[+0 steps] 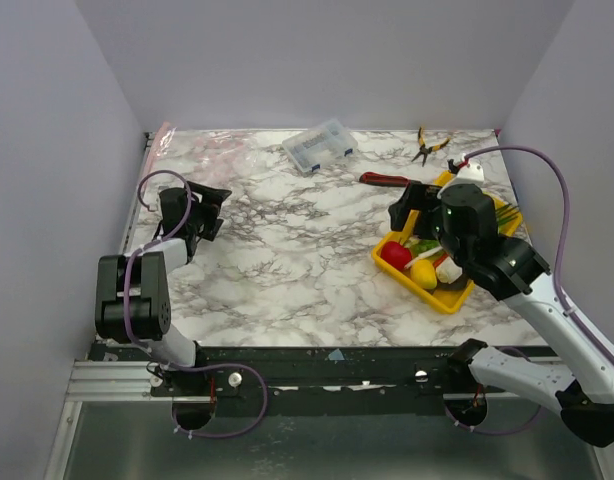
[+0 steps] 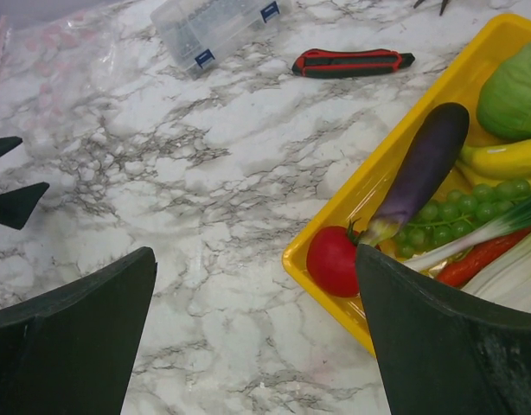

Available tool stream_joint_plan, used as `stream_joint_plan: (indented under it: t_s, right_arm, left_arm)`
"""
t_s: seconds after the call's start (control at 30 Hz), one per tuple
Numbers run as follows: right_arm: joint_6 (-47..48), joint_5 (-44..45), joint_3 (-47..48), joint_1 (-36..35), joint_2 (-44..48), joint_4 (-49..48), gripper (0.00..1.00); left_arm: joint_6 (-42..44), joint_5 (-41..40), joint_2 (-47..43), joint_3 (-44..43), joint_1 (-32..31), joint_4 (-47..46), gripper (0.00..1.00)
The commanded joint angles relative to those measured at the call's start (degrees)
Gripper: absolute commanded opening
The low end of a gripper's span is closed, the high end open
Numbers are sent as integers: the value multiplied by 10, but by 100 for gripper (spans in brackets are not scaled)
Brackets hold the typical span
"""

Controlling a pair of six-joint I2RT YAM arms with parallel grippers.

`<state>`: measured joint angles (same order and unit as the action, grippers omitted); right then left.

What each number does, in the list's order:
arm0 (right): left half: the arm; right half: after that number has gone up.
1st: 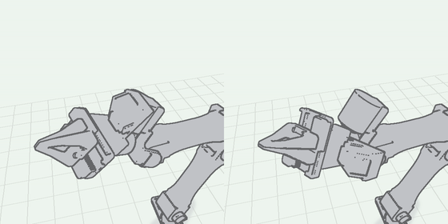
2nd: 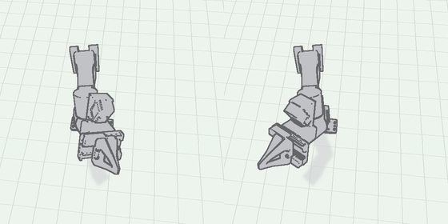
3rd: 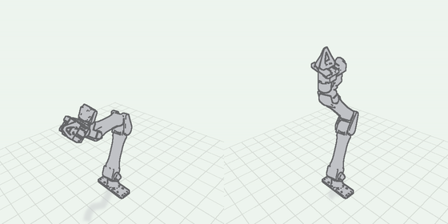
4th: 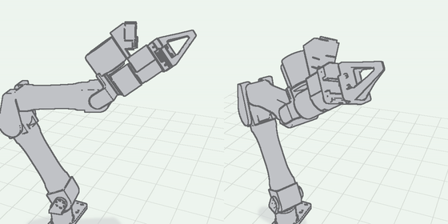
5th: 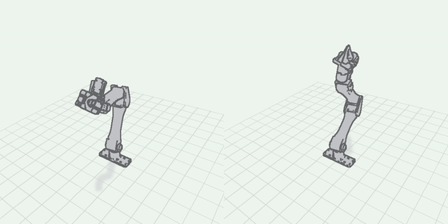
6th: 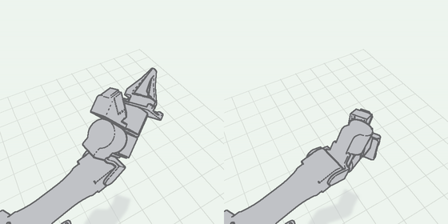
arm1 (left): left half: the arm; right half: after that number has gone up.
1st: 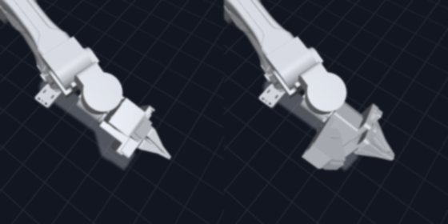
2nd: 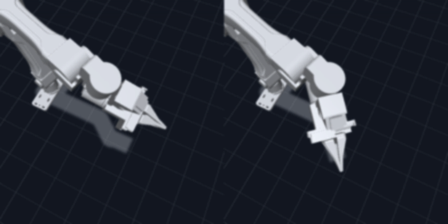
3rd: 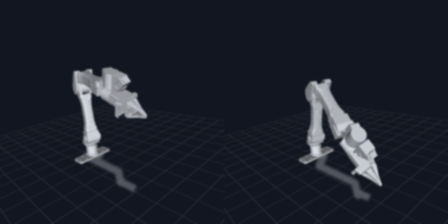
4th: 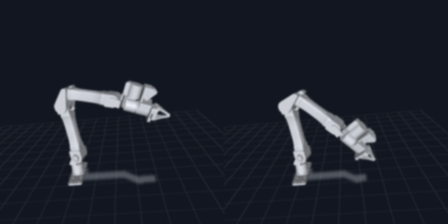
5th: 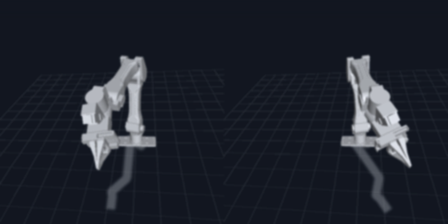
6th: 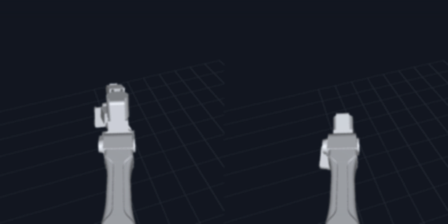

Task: Place the food in the zip-top bag and seal the zipper
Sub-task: Move the zipper food storage bag to the center of the board.

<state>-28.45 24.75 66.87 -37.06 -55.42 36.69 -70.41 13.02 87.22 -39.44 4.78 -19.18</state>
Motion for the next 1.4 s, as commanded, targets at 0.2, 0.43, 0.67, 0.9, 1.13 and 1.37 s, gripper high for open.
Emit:
stream_joint_plan:
  t_s: [0.2,0.43,0.67,0.9,1.13,1.37]
  right_arm:
    - [-42,84,-19,1,55,33,100]
    - [-44,83,-9,1,68,51,100]
    - [-59,75,0,1,81,58,100]
    - [-71,40,-2,1,68,50,100]
    - [-63,-97,-46,2,47,23,100]
    - [-21,-212,-95,1,29,17,100]
  left_arm:
    - [-118,-48,165,-98,16,-74,99]
    - [-169,-100,239,-149,16,-124,88]
    - [-190,-100,299,-207,15,-130,72]
    - [-119,-90,305,-278,17,-58,19]
    - [-3,-49,249,-285,19,17,0]
    - [104,-23,118,-236,-16,172,0]
